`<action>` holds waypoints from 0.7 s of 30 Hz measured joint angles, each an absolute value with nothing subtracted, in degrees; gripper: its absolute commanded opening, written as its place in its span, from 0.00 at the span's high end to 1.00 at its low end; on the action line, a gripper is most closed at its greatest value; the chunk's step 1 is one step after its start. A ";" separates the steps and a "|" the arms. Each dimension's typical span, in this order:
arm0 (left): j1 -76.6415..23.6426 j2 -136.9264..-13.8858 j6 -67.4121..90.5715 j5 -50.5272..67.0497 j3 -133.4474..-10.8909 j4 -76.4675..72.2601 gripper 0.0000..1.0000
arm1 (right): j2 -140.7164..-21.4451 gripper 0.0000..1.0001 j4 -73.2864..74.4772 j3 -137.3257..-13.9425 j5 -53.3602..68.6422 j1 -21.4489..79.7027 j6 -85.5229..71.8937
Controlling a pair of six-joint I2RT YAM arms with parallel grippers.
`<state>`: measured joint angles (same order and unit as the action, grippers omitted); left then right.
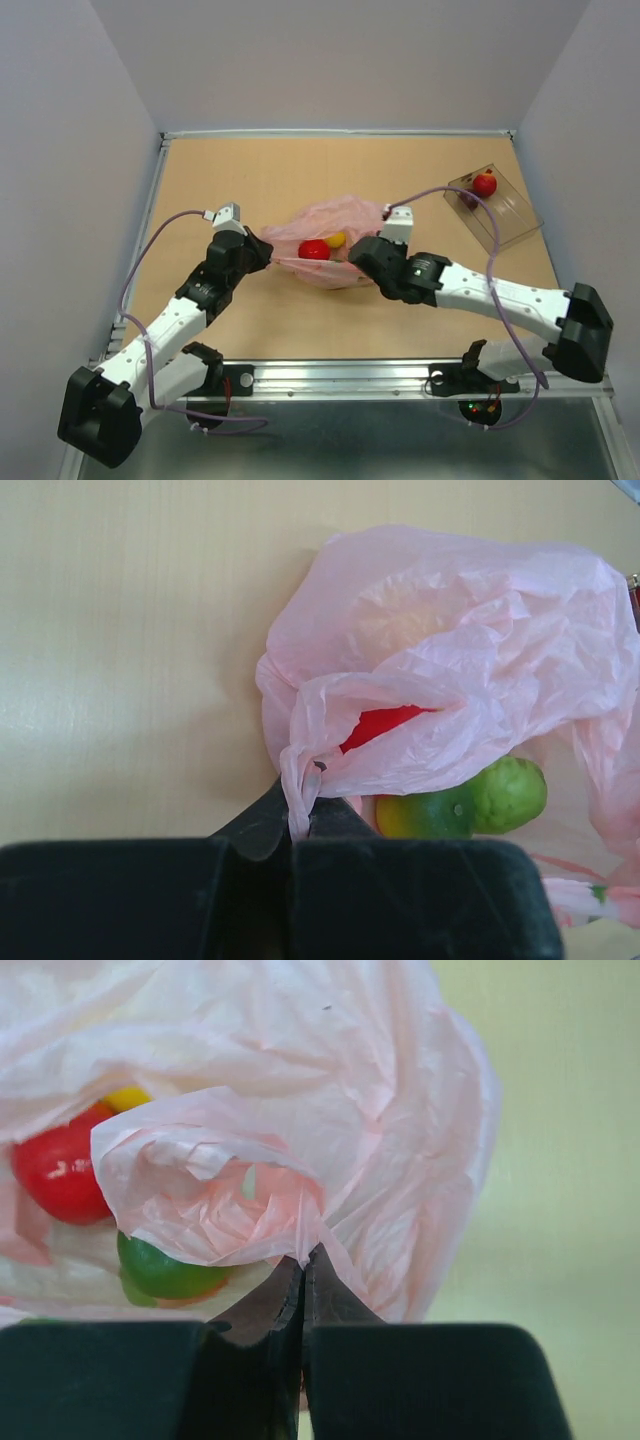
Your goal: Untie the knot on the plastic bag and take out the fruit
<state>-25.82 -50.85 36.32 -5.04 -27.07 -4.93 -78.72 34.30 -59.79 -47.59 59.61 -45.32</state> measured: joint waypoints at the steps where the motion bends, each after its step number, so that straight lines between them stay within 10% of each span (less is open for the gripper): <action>1: -25.82 -51.00 36.62 -4.93 -27.07 -4.89 1.00 | -76.20 0.99 34.33 -57.69 -47.81 59.59 -46.48; 6: -26.96 -51.37 37.98 -1.69 -27.07 -5.06 1.00 | -65.17 0.89 31.42 -41.39 -46.57 59.70 -69.91; 14: -26.65 -51.94 36.82 0.64 -27.00 -5.67 1.00 | -65.36 0.16 32.86 -36.23 -42.28 59.57 -77.87; 21: -26.50 -53.65 33.45 1.67 -27.00 -6.15 1.00 | -69.21 0.04 38.96 -52.88 -40.62 59.53 -60.80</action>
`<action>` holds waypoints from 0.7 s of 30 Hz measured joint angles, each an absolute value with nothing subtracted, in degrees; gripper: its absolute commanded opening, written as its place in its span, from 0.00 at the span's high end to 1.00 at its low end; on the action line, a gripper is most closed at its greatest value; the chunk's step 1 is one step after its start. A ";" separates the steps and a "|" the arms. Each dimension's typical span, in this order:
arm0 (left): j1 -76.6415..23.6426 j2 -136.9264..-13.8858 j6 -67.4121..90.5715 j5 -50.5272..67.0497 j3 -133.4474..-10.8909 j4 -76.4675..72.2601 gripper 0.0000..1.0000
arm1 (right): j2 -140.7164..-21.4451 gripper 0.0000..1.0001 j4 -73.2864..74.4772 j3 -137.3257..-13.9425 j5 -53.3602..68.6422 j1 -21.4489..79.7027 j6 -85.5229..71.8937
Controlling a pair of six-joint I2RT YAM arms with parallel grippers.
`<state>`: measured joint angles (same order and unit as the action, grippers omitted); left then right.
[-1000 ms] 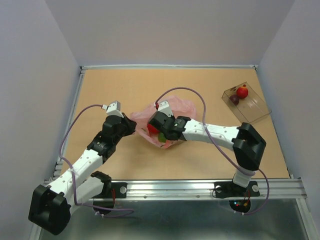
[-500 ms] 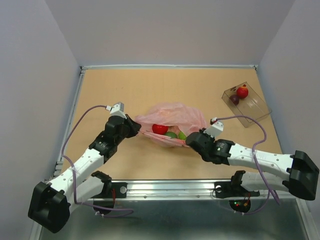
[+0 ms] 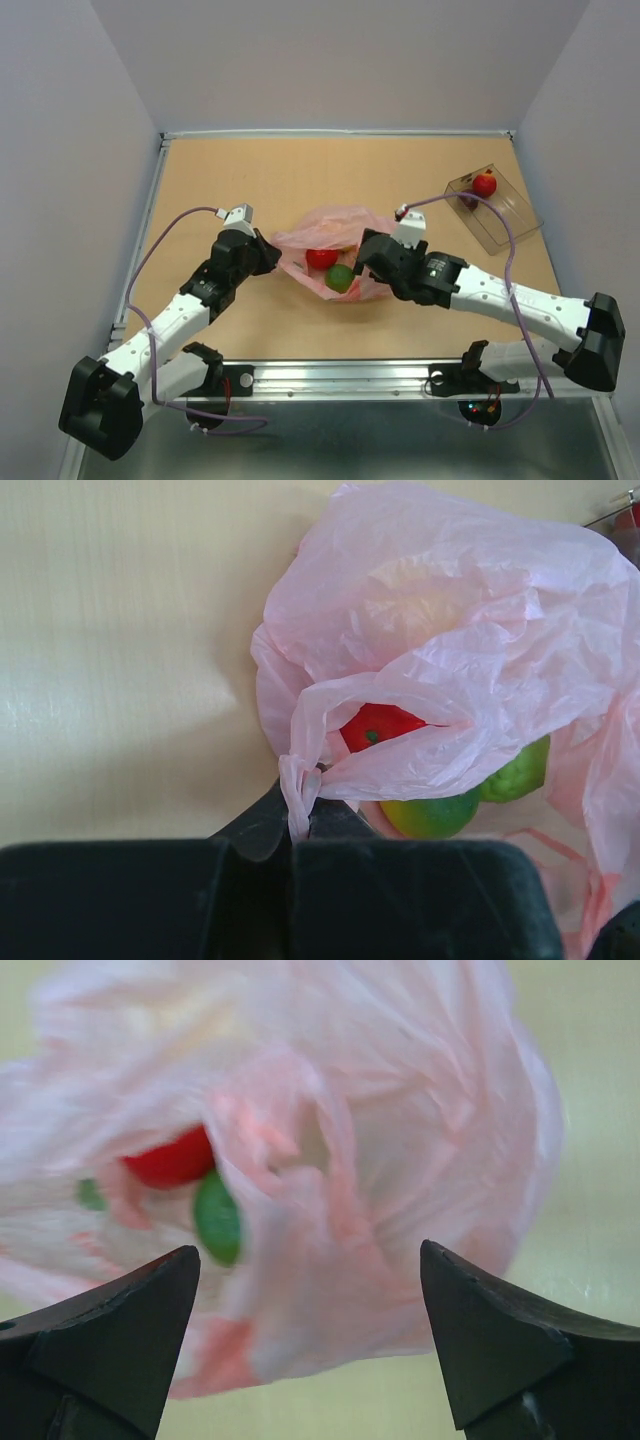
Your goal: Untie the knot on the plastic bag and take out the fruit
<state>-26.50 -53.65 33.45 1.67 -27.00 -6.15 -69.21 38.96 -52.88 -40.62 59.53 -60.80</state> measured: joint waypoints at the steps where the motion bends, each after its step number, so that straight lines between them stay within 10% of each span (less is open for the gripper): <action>1: -26.50 -53.80 32.97 1.72 -27.05 -6.17 1.00 | -70.00 0.04 39.94 -56.77 -40.60 59.53 -57.89; 12: -26.52 -55.13 29.28 1.93 -28.53 -5.72 1.00 | -81.21 0.29 46.33 -80.99 -38.52 59.31 -36.58; 21: -26.57 -55.16 28.27 1.87 -28.53 -5.67 1.00 | -92.33 0.32 41.98 -76.90 -26.33 59.24 -29.15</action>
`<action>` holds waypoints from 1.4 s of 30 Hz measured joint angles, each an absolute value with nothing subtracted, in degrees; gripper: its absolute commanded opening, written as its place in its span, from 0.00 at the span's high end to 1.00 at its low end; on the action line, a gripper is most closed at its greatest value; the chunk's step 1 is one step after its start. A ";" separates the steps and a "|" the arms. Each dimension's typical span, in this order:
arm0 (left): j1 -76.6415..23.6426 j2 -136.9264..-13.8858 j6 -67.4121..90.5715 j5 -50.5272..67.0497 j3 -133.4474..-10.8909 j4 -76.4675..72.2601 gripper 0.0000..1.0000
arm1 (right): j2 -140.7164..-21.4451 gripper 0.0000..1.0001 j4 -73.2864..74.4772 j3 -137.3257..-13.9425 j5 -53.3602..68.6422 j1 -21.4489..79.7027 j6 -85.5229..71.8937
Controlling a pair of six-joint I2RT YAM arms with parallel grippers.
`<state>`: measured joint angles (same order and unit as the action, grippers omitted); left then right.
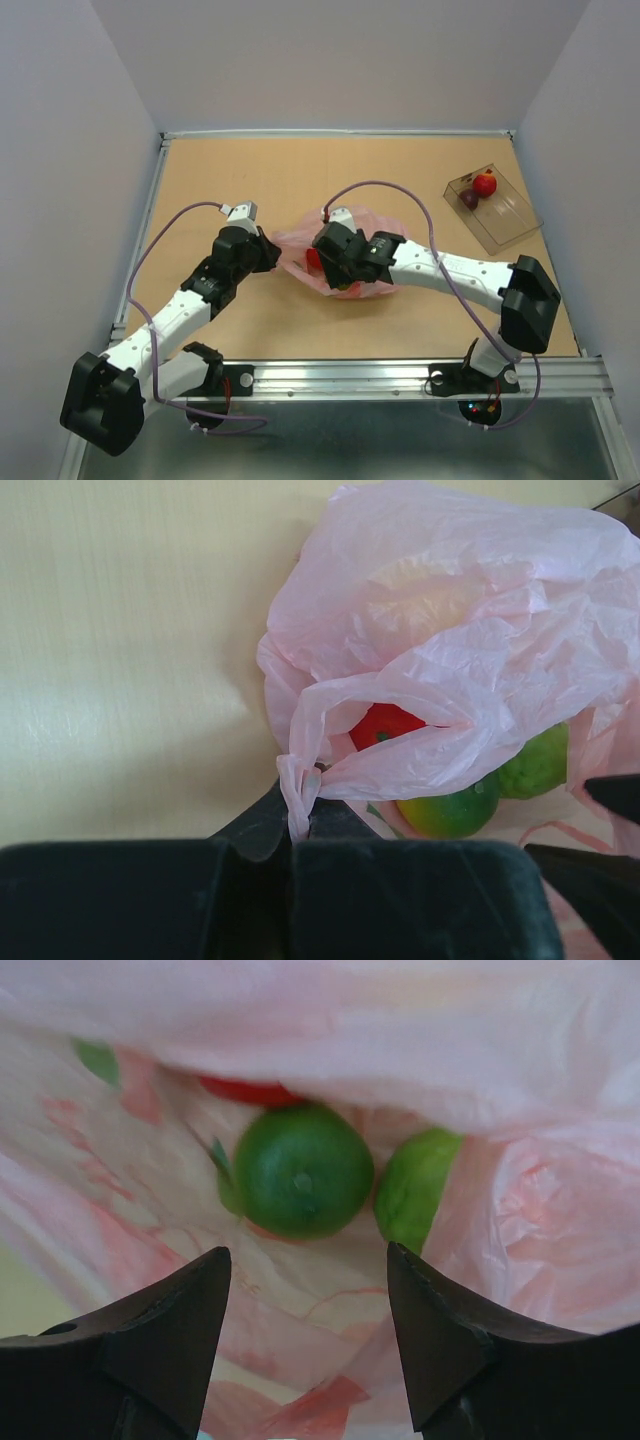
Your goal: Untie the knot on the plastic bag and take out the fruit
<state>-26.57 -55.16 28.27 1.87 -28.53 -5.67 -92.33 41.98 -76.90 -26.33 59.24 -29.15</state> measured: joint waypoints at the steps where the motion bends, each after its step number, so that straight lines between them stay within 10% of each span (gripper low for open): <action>1: -26.57 -55.20 28.27 1.87 -28.53 -5.67 1.00 | -92.36 0.31 41.47 -73.58 -24.84 59.27 -29.15; 8: -26.94 -56.18 28.29 2.50 -28.53 -5.50 1.00 | -89.08 0.04 35.83 -55.20 -20.86 59.24 -33.32; 42: -26.92 -58.17 22.39 2.98 -31.68 -4.45 1.00 | -94.63 0.27 31.00 -68.53 -22.48 59.31 -36.73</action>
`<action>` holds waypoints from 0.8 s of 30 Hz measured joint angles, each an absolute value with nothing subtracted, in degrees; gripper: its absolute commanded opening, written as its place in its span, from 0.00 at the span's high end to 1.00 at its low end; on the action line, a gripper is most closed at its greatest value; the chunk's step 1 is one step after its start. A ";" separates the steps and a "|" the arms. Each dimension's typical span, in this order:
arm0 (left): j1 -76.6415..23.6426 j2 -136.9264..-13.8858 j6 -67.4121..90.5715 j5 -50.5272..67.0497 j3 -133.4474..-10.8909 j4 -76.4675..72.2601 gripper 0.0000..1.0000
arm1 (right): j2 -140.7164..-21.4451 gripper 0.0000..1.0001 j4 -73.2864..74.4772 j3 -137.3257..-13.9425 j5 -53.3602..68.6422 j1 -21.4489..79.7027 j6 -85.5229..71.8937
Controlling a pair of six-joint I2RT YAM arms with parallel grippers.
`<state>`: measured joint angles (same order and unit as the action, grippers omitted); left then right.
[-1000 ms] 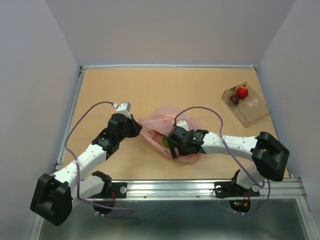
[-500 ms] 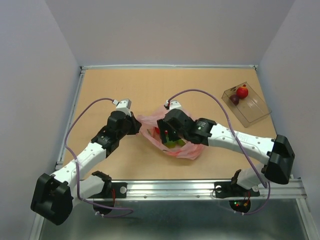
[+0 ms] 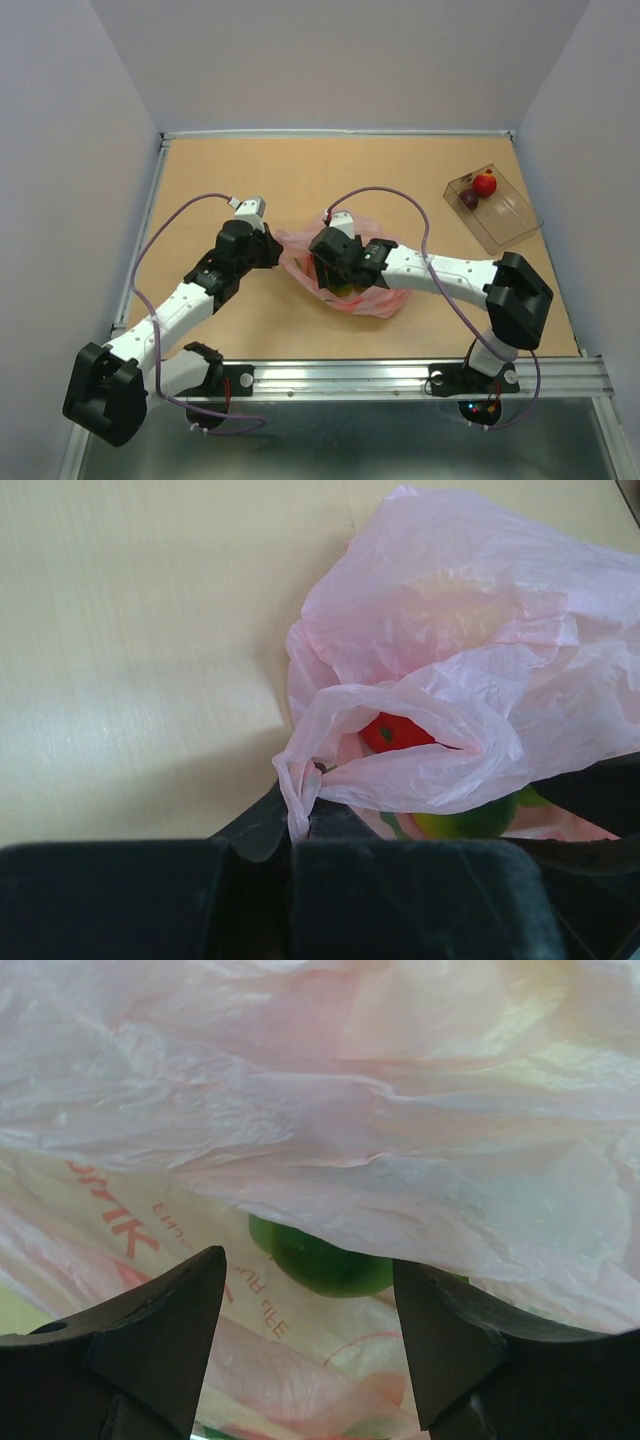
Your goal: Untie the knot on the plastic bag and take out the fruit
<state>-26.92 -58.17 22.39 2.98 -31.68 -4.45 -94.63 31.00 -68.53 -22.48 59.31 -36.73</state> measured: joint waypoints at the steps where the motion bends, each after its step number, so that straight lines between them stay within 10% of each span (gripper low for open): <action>1: -26.92 -58.26 22.33 3.01 -31.68 -4.56 1.00 | -94.76 0.25 30.96 -68.53 -23.57 59.31 -37.60; 10: -26.92 -58.87 22.06 3.27 -31.68 -4.91 1.00 | -99.81 0.23 28.42 -66.67 -27.03 58.94 -40.75; 16: -26.92 -58.89 21.91 3.22 -31.68 -4.93 1.00 | -99.79 0.79 26.76 -66.59 -27.59 58.94 -40.45; 24: -26.57 -58.96 22.11 1.10 -31.68 -4.89 1.00 | -91.96 0.91 26.98 -66.72 -26.33 58.94 -34.04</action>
